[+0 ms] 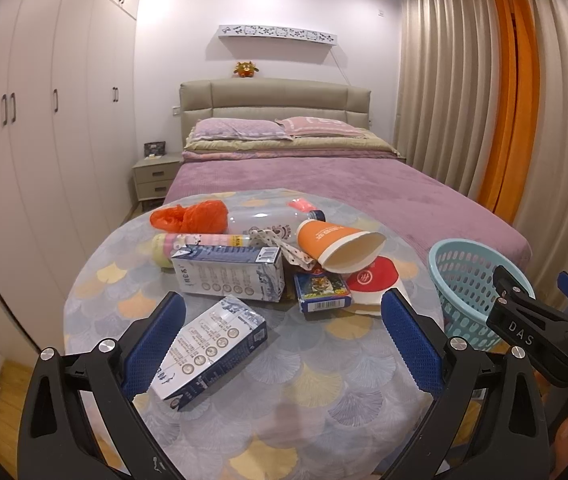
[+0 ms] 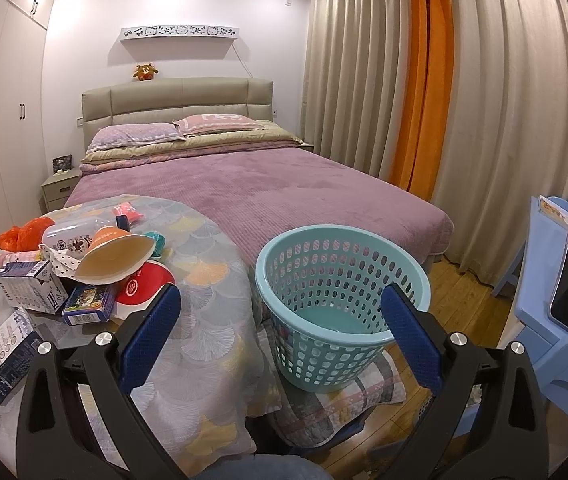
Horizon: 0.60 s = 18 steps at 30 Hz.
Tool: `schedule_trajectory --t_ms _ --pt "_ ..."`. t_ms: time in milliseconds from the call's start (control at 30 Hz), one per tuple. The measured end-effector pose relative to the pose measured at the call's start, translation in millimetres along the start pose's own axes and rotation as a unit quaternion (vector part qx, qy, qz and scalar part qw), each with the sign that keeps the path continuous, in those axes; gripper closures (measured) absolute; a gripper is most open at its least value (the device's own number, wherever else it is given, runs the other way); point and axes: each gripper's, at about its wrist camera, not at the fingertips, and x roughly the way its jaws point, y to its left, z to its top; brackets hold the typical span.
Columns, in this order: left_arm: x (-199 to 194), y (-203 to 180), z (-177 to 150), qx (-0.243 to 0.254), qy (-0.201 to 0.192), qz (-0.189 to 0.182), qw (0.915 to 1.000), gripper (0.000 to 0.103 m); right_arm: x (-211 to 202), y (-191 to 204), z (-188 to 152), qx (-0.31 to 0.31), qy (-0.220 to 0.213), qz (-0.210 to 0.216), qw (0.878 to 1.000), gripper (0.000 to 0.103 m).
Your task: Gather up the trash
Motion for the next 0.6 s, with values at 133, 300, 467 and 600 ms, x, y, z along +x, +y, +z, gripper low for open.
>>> schedule_trajectory --t_ms 133,300,467,600 --pt "0.0 -0.1 0.1 0.000 0.000 0.001 1.0000 0.008 0.3 0.4 -0.7 0.000 0.001 0.000 1.000 0.008" --pt "0.9 0.9 -0.9 -0.001 0.000 0.000 1.0000 0.008 0.1 3.1 -0.4 -0.001 0.002 0.002 1.000 0.008" --pt "1.6 1.6 -1.4 -0.001 0.001 0.000 1.0000 0.008 1.1 4.6 -2.6 -0.002 0.004 0.004 1.000 0.008" --pt "2.2 1.3 -1.7 -0.001 0.001 0.000 1.0000 0.008 1.7 4.1 -3.9 -0.003 0.006 0.005 1.000 0.008"
